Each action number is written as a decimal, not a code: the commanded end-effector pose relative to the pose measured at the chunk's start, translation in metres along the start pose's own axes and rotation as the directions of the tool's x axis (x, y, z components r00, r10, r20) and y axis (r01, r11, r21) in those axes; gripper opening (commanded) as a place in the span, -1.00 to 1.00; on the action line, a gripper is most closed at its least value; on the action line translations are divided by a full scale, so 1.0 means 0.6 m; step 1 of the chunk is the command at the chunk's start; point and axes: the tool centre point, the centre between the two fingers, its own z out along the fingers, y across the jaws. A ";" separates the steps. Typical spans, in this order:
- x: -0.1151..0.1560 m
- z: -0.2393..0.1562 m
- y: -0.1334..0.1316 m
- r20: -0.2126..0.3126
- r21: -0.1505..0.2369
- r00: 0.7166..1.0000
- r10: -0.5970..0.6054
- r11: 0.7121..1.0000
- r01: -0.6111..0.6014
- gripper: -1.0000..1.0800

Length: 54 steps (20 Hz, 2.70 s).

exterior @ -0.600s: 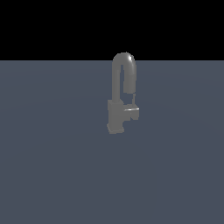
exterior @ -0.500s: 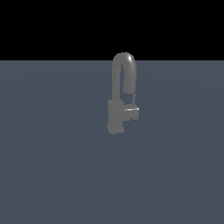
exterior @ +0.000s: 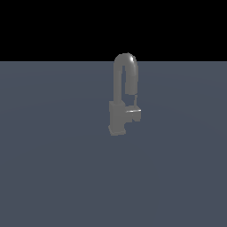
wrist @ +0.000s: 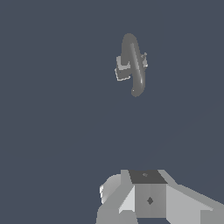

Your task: Turn on the faucet by rotating a designated handle.

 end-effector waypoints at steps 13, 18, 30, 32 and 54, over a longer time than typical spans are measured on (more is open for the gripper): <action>0.105 0.021 0.010 0.164 0.108 0.979 0.120 0.984 -0.139 -1.00; 0.150 0.035 0.017 0.239 0.148 0.957 0.166 0.968 -0.205 -1.00; 0.252 0.086 0.042 0.425 0.224 0.870 0.251 0.902 -0.370 -1.00; 0.268 0.097 0.047 0.456 0.233 0.851 0.262 0.887 -0.398 -1.00; 0.415 0.255 0.109 0.775 0.256 0.560 0.292 0.665 -0.701 -1.00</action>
